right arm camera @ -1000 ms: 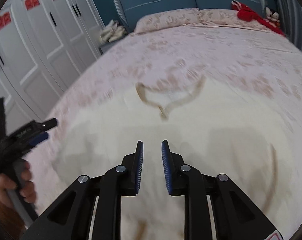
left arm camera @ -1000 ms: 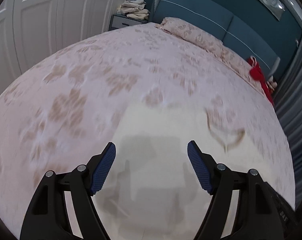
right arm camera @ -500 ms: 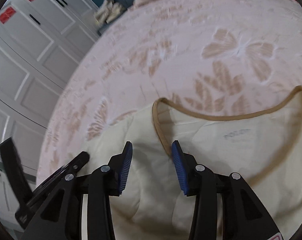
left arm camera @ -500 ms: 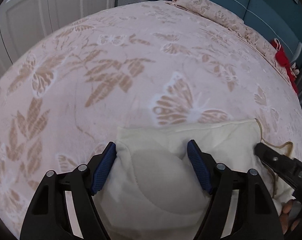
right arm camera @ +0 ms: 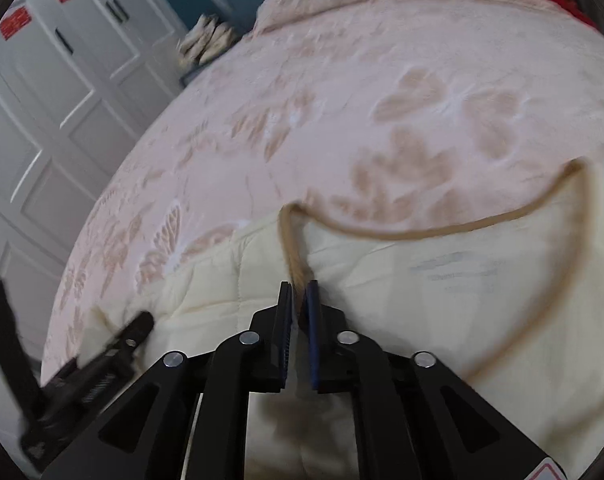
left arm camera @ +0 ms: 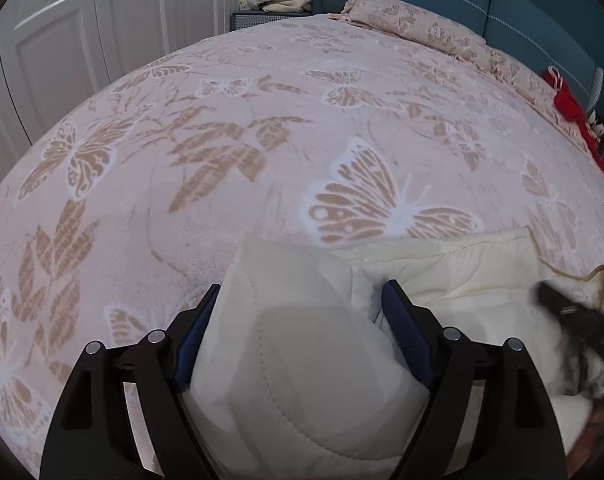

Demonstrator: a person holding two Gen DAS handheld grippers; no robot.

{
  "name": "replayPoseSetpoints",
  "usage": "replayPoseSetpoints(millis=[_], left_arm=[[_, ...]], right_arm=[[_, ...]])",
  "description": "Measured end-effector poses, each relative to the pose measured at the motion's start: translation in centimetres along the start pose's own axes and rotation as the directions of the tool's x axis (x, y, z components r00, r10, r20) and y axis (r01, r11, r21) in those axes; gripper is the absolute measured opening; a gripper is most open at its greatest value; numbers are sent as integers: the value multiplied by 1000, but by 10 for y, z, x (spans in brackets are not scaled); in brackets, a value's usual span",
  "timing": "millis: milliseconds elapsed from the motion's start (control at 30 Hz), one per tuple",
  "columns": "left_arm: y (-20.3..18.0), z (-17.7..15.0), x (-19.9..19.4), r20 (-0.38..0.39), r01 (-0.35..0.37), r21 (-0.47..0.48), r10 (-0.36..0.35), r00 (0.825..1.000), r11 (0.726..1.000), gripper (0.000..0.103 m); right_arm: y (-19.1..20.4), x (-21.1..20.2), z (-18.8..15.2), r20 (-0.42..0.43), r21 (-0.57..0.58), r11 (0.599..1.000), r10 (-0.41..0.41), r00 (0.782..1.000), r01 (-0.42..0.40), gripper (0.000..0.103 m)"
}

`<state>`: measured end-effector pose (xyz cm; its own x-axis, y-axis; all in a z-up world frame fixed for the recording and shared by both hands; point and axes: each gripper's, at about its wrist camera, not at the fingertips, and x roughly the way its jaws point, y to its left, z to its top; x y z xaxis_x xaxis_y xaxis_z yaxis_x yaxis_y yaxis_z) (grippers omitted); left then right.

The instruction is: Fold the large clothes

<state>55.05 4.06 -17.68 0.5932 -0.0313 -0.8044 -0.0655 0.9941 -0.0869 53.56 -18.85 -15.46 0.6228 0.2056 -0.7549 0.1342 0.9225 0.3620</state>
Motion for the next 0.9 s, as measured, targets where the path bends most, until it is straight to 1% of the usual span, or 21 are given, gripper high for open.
replayPoseSetpoints(millis=[33, 67, 133, 200, 267, 300, 333, 367, 400, 433, 467, 500, 567, 600, 633, 700, 767, 800, 833, 867, 900], left_arm=[[0, 1, -2, -5, 4, 2, -4, 1000, 1000, 78], [1, 3, -7, -7, 12, 1, -12, 1000, 1000, 78], [2, 6, -29, 19, 46, 0, -46, 999, 999, 78], [-3, 8, -50, 42, 89, 3, -89, 995, 996, 78], [-24, 13, -75, 61, 151, 26, -152, 987, 988, 85], [-35, 15, -81, 64, 174, 34, -176, 982, 984, 91], [-54, 17, -87, 56, 223, 46, -225, 973, 974, 95], [-72, 20, -89, 37, 275, 60, -278, 960, 960, 95], [-90, 22, -89, 10, 336, 76, -338, 941, 939, 95], [-115, 23, -89, -20, 367, 101, -367, 930, 925, 95], [-138, 24, -89, -23, 359, 132, -359, 933, 924, 95], [-160, 23, -89, -22, 366, 161, -367, 930, 917, 95], [-191, 22, -82, -59, 395, 189, -391, 918, 899, 95], [-211, 19, -73, -96, 411, 197, -400, 912, 890, 95], [-221, 17, -66, -113, 418, 201, -403, 908, 886, 95], [-244, 10, -43, -160, 401, 213, -373, 914, 891, 95], [-257, 2, -27, -202, 395, 218, -354, 913, 893, 86], [-263, -2, -17, -227, 390, 231, -340, 913, 892, 73], [-267, -4, -12, -246, 395, 240, -338, 908, 887, 54], [-272, -8, -7, -267, 400, 255, -334, 904, 880, 47], [-276, -12, -5, -275, 409, 273, -337, 900, 871, 30]], right_arm=[[-6, -22, 0, 51, 6, 1000, -7, 999, 6, 8], [-14, -40, 0, 83, 17, 1000, -5, 997, 4, 8], [-44, -79, -1, 131, 68, 998, -10, 991, 1, 14], [-77, -103, -1, 153, 121, 992, -36, 988, 18, 15], [-118, -122, -1, 159, 190, 980, -90, 983, 59, 21], [-139, -128, -1, 154, 223, 971, -120, 981, 84, 22], [-152, -130, -1, 149, 244, 964, -141, 979, 101, 23], [-171, -132, -2, 138, 278, 953, -160, 977, 117, 23], [-185, -134, -3, 129, 305, 945, -165, 978, 119, 24], [-195, -132, -4, 119, 325, 938, -164, 979, 117, 24], [-209, -130, -7, 108, 347, 930, -164, 980, 118, 25], [-216, -127, -8, 102, 356, 927, -164, 981, 118, 25], [-225, -121, -11, 94, 352, 930, -144, 985, 102, 24], [-225, -119, -13, 95, 345, 934, -136, 986, 96, 25], [-225, -116, -13, 97, 335, 938, -131, 987, 91, 25], [-222, -111, -14, 98, 317, 943, -134, 986, 96, 25], [-221, -107, -17, 100, 291, 950, -147, 984, 112, 25], [-220, -106, -18, 105, 283, 952, -153, 983, 118, 25], [-220, -106, -19, 110, 276, 953, -159, 981, 123, 24], [-221, -106, -19, 114, 274, 953, -162, 980, 126, 24], [-221, -105, -20, 120, 271, 954, -166, 979, 128, 23]])
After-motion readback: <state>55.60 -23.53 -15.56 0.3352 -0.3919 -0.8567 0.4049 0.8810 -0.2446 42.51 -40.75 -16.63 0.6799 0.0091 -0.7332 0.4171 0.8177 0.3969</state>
